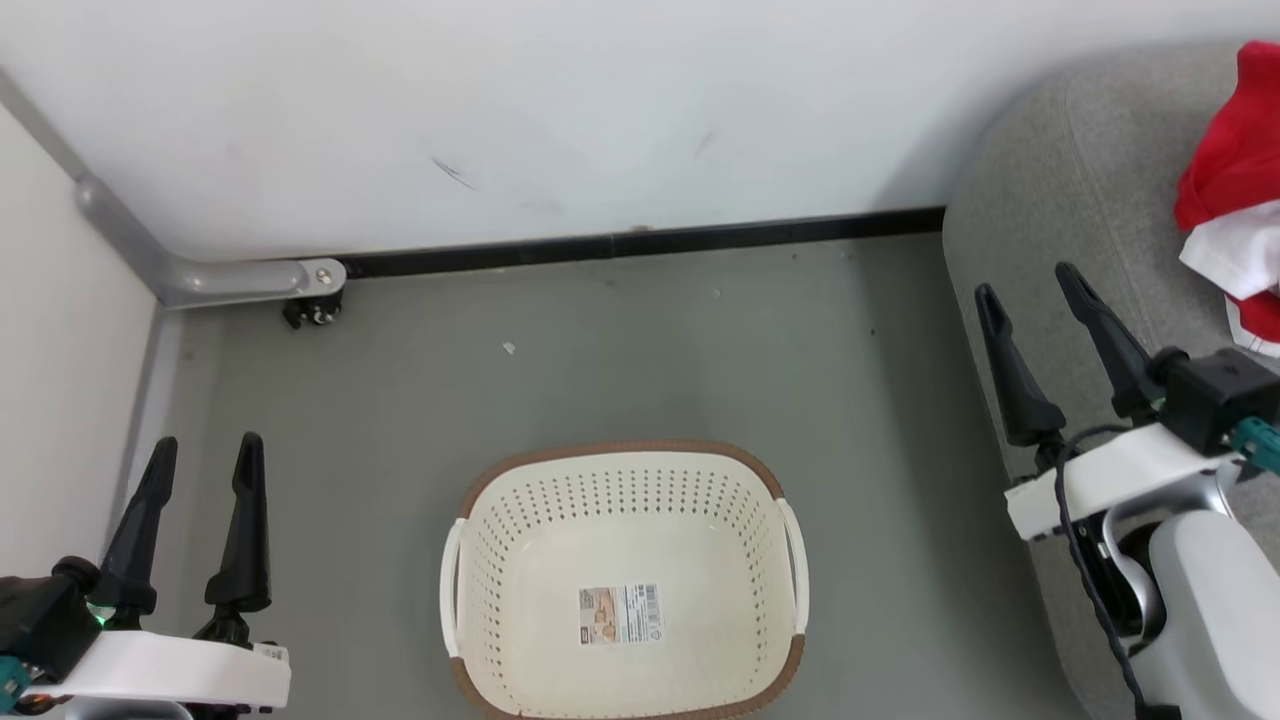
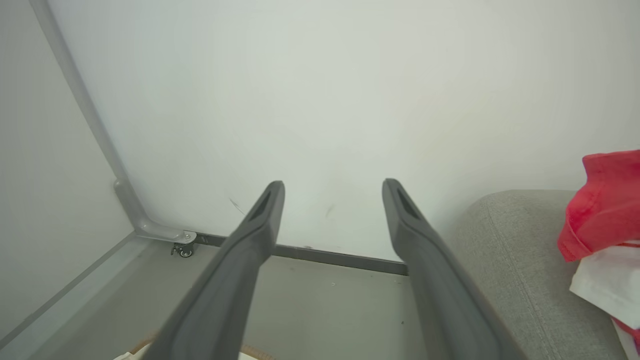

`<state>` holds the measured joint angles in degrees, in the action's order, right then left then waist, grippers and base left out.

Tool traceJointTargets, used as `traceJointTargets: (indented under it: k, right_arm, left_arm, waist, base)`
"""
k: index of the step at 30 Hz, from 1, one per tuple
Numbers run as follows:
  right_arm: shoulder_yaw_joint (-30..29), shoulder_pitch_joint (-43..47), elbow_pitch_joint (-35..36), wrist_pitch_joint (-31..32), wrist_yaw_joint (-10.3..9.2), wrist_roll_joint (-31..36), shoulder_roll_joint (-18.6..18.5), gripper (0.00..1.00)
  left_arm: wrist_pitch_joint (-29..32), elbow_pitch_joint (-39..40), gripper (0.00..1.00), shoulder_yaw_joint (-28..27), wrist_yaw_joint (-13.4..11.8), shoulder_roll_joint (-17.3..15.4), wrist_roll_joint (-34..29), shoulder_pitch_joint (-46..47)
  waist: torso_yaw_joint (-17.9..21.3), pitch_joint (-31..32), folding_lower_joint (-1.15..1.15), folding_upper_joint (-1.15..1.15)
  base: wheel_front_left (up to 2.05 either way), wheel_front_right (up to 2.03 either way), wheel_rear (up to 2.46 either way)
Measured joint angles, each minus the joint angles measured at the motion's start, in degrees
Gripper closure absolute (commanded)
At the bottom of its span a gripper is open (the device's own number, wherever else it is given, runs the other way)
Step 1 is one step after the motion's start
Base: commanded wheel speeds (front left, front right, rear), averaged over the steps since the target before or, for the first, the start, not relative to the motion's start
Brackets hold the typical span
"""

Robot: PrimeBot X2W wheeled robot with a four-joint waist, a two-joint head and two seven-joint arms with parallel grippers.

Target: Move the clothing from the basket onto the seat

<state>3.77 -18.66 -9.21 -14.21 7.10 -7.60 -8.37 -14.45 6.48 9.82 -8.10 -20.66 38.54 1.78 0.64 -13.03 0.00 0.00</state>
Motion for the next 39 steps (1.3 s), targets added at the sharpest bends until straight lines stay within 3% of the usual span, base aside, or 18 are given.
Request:
traceJointTargets:
  k: [23, 39]
  right_arm:
    - [-1.55, 14.95, 5.22, -0.09, -0.01, -0.52, 0.14, 0.00]
    - [-2.25, 20.06, 7.34, -0.09, -0.01, -0.94, 0.19, 0.00]
  left_arm:
    - [0.00, -2.65, 0.00, -3.77, 6.32, 4.57, -6.21, -8.08]
    - [0.00, -4.20, 0.00, -5.44, 8.32, 6.47, -8.12, -11.75]
  waist:
    - [-3.53, 10.82, 0.00, 0.00]
    - [-4.51, 14.46, 0.00, 0.00]
  base:
    - [0.00, 0.00, 0.00]
    - [0.00, 0.00, 0.00]
